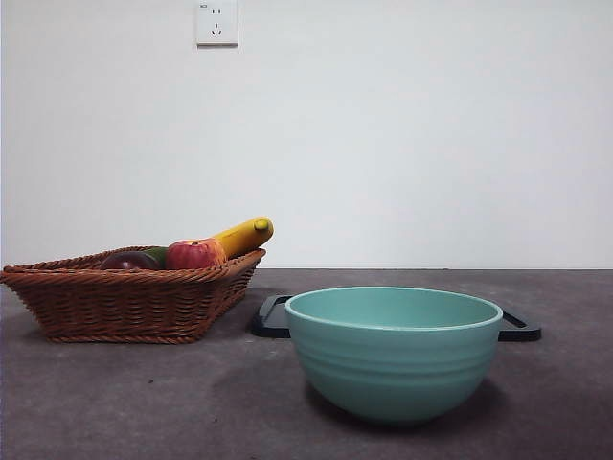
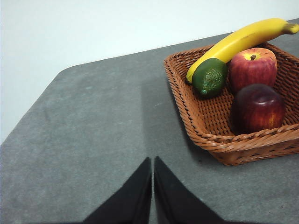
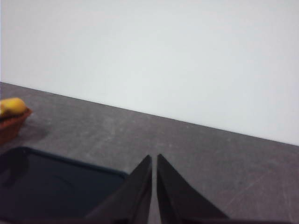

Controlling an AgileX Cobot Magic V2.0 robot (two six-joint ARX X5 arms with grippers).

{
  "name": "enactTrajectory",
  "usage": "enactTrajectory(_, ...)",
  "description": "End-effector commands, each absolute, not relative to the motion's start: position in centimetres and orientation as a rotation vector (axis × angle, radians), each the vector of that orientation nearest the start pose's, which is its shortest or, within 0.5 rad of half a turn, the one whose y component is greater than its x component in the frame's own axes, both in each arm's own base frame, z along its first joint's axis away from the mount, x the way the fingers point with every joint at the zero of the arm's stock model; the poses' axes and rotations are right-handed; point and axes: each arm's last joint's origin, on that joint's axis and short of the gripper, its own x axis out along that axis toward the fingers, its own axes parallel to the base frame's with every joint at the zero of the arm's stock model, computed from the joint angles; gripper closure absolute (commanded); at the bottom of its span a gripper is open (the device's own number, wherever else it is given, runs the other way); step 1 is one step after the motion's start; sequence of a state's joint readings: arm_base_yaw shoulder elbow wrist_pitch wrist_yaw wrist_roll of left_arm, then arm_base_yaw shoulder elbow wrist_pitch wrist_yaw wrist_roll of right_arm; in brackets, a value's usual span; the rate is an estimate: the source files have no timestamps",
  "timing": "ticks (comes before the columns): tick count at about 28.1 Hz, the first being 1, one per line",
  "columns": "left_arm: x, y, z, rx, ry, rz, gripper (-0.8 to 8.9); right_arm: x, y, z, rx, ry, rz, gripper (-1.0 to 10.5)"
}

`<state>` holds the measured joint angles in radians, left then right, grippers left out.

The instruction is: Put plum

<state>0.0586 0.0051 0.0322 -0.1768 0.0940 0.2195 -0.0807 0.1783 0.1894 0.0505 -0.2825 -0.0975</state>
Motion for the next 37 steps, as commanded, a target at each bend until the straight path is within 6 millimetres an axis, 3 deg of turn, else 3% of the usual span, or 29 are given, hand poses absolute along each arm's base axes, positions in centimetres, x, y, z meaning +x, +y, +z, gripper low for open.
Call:
enactTrajectory(1, 9.6, 0.3, 14.9, 0.202, 0.173, -0.050, 8.06, 9.8, -0.1, 20.6, -0.106, -0.092, 0.173, 9.4)
enactTrajectory(9, 9.6, 0.3, 14.9, 0.202, 0.173, -0.050, 8.06, 9.7, -0.2, 17.3, -0.065, -0.072, 0.121, 9.4)
enactTrajectory(17, 9.6, 0.3, 14.9, 0.202, 0.173, -0.050, 8.06, 9.7, -0.3, 16.9, -0.055, -0.027, 0.031, 9.4)
enactTrajectory(26, 9.6, 0.3, 14.9, 0.202, 0.173, -0.050, 8.06, 9.6, -0.3, 15.1, -0.039, 0.160, 0.038, 9.4)
enactTrajectory(37, 9.6, 0.3, 14.9, 0.202, 0.173, -0.050, 8.06, 9.6, -0.3, 15.2, -0.037, 0.147, 0.043, 9.4)
